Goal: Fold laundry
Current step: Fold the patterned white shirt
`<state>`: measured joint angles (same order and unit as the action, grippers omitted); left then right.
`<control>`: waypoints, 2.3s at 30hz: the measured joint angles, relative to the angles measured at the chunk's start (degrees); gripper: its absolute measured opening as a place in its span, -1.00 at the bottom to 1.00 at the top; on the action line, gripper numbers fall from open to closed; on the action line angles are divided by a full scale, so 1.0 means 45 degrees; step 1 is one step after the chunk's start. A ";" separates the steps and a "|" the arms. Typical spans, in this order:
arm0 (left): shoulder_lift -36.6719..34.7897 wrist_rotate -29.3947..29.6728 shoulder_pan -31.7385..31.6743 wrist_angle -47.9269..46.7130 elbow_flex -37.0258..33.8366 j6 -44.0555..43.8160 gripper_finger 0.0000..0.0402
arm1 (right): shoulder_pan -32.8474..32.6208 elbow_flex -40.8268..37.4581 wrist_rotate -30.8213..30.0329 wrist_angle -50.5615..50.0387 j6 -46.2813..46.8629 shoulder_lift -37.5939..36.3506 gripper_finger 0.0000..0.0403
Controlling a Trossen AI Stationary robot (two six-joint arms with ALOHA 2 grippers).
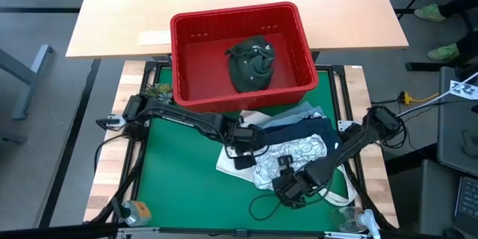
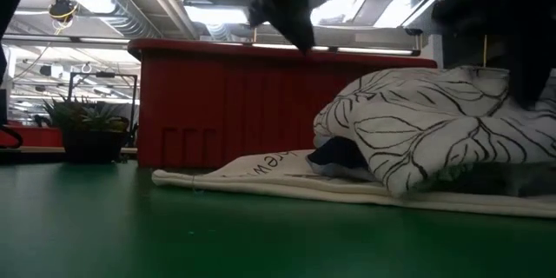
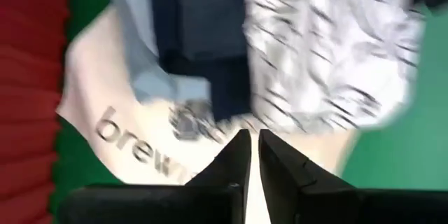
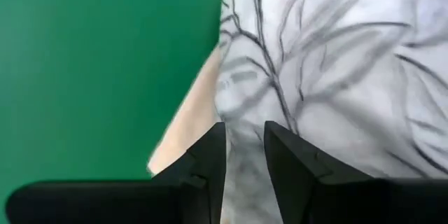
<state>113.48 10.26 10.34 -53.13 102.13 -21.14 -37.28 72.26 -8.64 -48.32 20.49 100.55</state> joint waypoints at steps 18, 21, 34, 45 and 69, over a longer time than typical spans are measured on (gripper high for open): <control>-0.2777 0.0399 0.3153 -0.2384 -0.1307 -0.0794 -0.99 | -0.4189 0.0270 -0.4352 -0.5094 0.5847 -0.3868 -0.51; -0.4019 0.0717 0.3703 -0.1645 -0.3333 -0.1981 -1.00 | -0.4873 0.0270 -0.4873 -0.5387 0.6451 -0.4036 -0.51; -0.7663 0.2551 0.3749 1.2980 -1.3110 -0.6647 -1.00 | -0.5634 0.0265 -0.5178 -0.8747 0.9684 -0.4396 -0.51; -0.6050 0.2363 0.3115 1.5723 -1.3780 -0.7042 -0.50 | -0.5629 0.0265 -0.4445 -0.8531 0.9728 -0.4623 -0.51; 0.0571 0.1961 0.2535 1.9629 -1.0087 -0.8958 0.20 | -0.5629 0.0265 -0.4163 -0.8495 0.9728 -0.4623 -0.51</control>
<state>116.05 19.09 21.75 35.20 56.73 -61.45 -62.61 73.45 -27.38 -86.54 64.27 79.75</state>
